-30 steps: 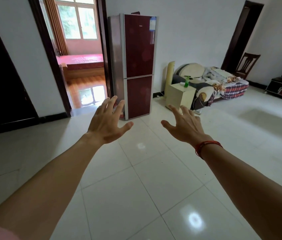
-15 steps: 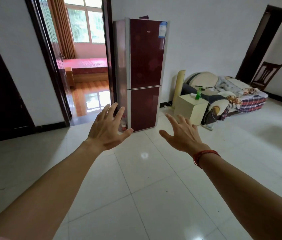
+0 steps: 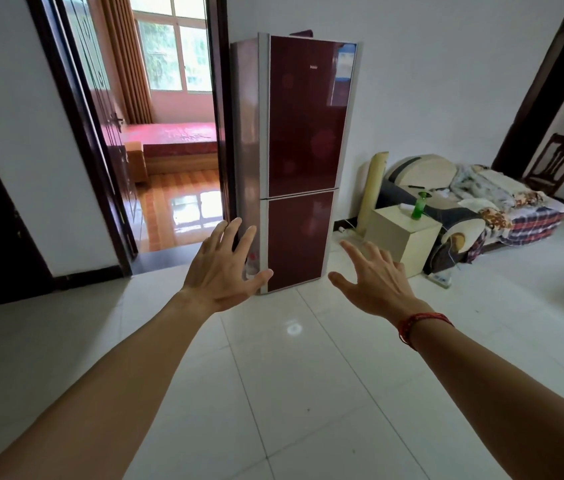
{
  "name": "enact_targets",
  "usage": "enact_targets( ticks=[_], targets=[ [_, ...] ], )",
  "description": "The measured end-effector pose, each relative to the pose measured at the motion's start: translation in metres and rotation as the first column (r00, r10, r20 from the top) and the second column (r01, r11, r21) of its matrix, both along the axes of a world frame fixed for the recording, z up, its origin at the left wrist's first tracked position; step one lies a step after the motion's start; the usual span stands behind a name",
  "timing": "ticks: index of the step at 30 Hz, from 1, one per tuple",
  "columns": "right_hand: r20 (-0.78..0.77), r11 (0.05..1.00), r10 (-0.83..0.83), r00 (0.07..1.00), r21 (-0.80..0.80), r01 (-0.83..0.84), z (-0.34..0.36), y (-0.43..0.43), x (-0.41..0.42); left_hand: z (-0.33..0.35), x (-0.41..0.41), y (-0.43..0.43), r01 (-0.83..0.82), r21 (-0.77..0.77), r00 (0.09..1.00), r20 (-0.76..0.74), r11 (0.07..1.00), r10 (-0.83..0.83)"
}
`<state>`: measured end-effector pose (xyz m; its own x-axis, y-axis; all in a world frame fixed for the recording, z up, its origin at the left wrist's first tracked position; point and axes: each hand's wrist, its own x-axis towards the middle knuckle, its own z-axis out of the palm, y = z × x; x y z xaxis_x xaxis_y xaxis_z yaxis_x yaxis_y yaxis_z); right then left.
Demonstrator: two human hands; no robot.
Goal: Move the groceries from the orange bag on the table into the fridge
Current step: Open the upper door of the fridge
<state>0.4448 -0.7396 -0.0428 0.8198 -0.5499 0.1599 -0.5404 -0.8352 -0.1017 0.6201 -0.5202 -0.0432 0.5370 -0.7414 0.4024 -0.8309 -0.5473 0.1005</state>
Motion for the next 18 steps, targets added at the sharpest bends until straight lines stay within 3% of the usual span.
enact_targets(
  ticks=[18],
  targets=[
    [0.033,0.999,0.003,0.999,0.048,-0.005,-0.013,-0.172,0.250,-0.014,0.245,-0.176,0.011,0.033,1.000,-0.007,0.999,-0.011]
  ],
)
